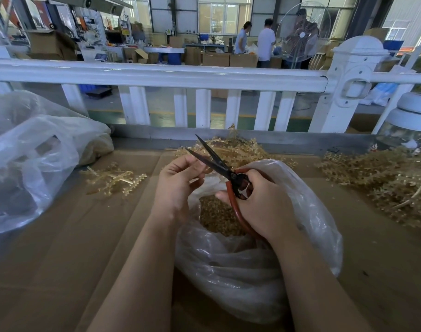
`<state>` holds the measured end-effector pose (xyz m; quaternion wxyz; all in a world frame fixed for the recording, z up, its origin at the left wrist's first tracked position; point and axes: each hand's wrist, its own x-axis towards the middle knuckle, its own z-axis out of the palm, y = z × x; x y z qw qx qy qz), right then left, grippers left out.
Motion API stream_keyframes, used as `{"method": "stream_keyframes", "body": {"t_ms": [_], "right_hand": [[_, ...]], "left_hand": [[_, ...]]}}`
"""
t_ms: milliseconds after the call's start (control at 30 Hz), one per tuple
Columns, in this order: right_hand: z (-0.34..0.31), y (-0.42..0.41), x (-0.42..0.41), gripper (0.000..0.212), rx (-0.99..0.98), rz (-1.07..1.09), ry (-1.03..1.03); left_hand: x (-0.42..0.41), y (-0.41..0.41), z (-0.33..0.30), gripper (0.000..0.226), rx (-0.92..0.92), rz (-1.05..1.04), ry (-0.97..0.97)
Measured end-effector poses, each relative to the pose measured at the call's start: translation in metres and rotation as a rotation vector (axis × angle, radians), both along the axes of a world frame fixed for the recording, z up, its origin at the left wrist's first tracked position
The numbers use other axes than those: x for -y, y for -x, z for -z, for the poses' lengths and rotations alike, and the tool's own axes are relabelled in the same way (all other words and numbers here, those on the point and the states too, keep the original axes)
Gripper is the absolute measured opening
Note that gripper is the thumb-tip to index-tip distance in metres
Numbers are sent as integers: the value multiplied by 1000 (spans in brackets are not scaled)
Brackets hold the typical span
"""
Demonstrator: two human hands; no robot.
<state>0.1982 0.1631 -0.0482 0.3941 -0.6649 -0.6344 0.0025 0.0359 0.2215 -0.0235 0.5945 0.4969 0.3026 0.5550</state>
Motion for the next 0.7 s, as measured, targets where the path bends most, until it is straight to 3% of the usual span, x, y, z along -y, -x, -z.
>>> {"method": "stream_keyframes", "body": {"t_ms": [267, 700], "right_hand": [[-1, 0, 0, 74, 10, 8, 2], [-2, -1, 1, 78, 131, 77, -83]], "left_hand": [[0, 4, 2, 3, 1, 79, -17], [-1, 3, 1, 6, 42, 105, 21]]}}
